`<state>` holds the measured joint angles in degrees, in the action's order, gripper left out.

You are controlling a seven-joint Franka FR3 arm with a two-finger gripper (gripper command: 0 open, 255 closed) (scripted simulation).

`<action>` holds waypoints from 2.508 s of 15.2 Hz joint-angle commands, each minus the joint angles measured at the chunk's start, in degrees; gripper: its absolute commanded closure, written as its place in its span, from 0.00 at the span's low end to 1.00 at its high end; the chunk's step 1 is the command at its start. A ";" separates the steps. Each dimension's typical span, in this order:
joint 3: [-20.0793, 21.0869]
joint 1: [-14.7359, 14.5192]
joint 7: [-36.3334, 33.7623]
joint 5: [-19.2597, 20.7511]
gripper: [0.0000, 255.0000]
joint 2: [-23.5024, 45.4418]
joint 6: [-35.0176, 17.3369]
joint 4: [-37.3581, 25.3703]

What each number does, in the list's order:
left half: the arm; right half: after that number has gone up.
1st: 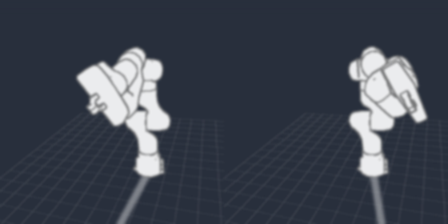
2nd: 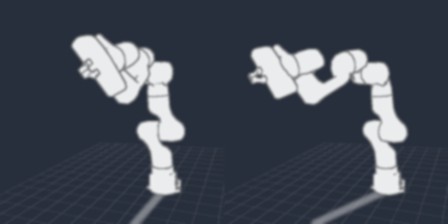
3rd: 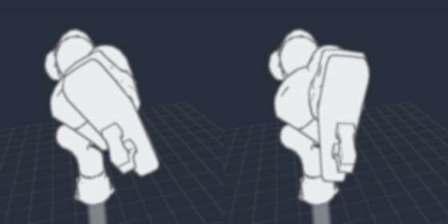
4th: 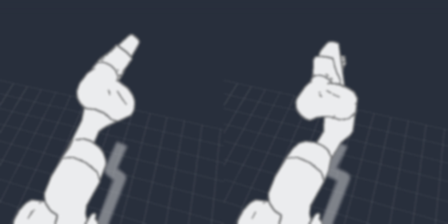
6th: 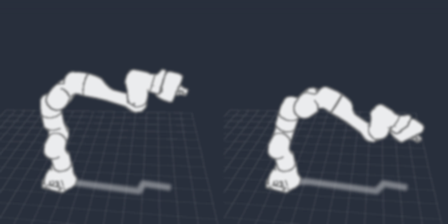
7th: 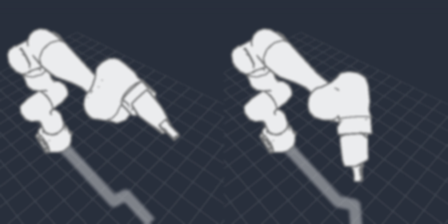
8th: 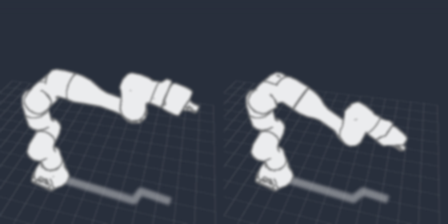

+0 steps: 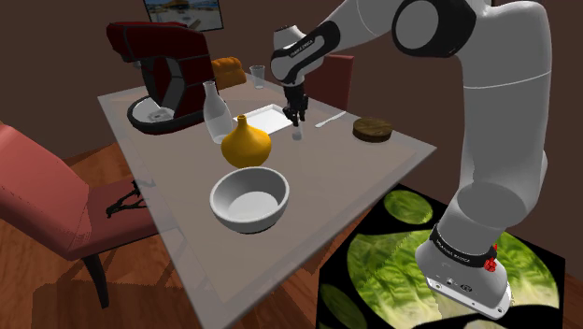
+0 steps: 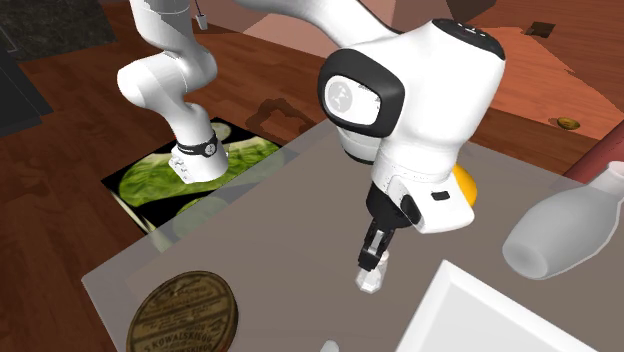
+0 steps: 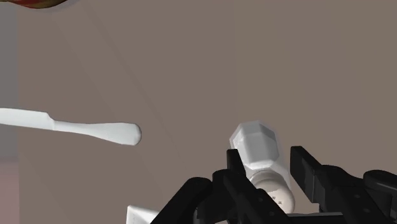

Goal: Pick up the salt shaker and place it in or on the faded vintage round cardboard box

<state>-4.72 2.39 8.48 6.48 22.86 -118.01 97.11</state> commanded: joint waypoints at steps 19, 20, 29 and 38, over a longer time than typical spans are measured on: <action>-0.01 -0.16 1.42 -0.27 1.00 -3.83 13.37 -9.59; -0.01 -0.16 1.50 -0.28 1.00 -3.90 14.10 -10.25; -2.32 3.35 7.20 0.18 1.00 -12.42 12.55 -0.94; -6.90 8.73 16.71 1.40 1.00 -21.62 10.18 9.27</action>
<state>-11.00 10.44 23.96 7.67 2.32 -107.18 104.83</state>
